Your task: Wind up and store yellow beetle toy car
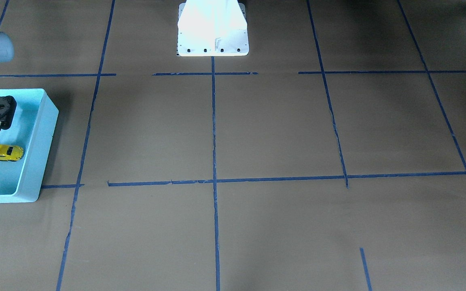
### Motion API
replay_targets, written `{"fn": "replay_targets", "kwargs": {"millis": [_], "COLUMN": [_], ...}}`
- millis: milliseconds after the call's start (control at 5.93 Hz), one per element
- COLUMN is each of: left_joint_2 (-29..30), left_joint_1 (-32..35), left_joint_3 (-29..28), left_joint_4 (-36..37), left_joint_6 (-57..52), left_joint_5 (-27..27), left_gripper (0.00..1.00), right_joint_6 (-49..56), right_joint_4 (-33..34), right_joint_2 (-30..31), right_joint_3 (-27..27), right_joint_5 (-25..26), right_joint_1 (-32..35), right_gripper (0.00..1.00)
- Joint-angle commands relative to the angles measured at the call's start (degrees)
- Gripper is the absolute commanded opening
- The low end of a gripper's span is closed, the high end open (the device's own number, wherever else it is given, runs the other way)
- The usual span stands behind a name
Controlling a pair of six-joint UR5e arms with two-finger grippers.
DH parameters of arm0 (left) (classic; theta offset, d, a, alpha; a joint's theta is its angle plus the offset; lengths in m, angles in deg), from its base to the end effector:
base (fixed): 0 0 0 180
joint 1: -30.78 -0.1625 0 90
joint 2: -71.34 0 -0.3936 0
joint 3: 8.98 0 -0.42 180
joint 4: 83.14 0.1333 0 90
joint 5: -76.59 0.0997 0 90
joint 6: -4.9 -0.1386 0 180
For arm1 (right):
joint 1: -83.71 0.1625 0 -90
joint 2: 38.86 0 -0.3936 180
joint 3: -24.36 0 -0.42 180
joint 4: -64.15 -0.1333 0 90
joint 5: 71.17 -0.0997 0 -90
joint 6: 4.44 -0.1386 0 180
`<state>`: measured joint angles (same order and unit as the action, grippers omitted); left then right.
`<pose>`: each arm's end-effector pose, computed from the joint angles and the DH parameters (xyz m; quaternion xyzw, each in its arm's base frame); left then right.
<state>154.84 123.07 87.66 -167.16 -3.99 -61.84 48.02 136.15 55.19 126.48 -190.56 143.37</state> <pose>-0.0482 -0.4637 0.6542 -0.0063 0.4122 0.0316 0.9105 -0.2117 -0.4910 0.5608 0.2615 -0.2007 -0.6661 0.6690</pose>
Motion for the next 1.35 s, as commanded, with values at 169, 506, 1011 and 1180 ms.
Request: {"fn": "replay_targets", "kwargs": {"millis": [169,506,1011,1180], "left_joint_2": [0.09,0.09,0.09,0.09], "left_joint_1": [0.00,0.00,0.00,-0.09], "left_joint_3": [0.04,0.04,0.22,0.22], "left_joint_4": [0.00,0.00,0.00,-0.09], "left_joint_6": [0.02,0.02,0.02,0.02], "left_joint_5": [0.00,-0.09,-0.09,0.00], "left_gripper": [1.00,1.00,1.00,1.00], "right_joint_6": [0.36,-0.42,-33.66,-35.39], "right_joint_4": [8.35,28.27,47.09,45.26], "right_joint_2": [7.64,6.60,0.52,0.26], "right_joint_3": [8.98,6.19,0.11,-1.55], "right_joint_5": [-14.06,-15.97,-15.53,-15.44], "right_joint_1": [22.15,38.00,43.61,43.52], "right_gripper": [1.00,1.00,1.00,1.00]}}
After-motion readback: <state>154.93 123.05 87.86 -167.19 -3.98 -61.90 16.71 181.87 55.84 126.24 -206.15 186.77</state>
